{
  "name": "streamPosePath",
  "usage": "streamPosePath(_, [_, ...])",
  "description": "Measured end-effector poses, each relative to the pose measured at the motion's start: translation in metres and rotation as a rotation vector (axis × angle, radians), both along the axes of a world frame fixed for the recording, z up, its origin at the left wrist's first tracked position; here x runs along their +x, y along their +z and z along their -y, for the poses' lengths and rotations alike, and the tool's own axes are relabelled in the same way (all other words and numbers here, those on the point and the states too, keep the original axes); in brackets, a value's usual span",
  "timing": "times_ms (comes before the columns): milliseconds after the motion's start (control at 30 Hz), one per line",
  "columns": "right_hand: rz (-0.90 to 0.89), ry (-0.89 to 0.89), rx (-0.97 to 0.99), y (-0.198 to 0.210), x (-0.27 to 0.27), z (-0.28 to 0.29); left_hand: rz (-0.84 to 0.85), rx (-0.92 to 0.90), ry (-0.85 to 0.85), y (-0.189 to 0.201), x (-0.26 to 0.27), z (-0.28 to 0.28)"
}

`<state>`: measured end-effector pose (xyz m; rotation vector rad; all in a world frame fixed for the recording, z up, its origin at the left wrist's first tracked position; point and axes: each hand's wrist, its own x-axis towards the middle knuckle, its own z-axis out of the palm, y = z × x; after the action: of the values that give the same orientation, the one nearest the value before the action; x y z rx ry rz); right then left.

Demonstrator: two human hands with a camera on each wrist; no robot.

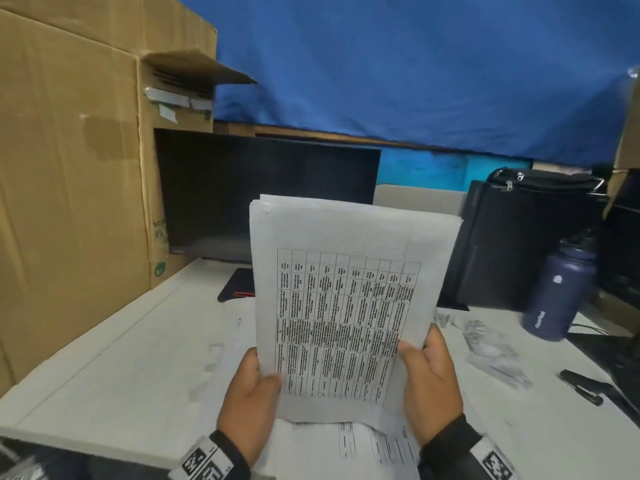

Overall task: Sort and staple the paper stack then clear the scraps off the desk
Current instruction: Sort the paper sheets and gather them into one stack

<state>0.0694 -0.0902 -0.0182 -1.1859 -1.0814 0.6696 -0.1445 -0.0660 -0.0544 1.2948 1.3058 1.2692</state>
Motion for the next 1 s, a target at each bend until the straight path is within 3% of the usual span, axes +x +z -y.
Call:
streamPosePath(133, [-0.013,0.039,-0.173,-0.015,0.002,-0.004,0.040,-0.060,-0.097,-0.003,0.000,0.005])
streamPosePath(300, [0.126,-0.034,-0.122,0.001,0.017,0.001,-0.208,0.034,-0.227,0.009,-0.001,0.002])
streamPosePath(467, [0.051,-0.268,0.007,0.033,0.074,0.036,-0.912,0.060,-0.411,0.029,0.007,-0.009])
streamPosePath(633, [-0.053,-0.513,0.106,0.046,0.135,0.061,-1.289,-0.147,-0.434,0.030,0.058,-0.041])
streamPosePath(833, [-0.037,-0.594,0.104,0.044,0.172,0.065,-1.528,-0.230,-0.457,0.023,0.114,-0.045])
streamPosePath(1000, [0.011,-0.571,0.084,0.038,0.169,0.068,-1.429,-0.331,-0.445,0.017,0.123,-0.054])
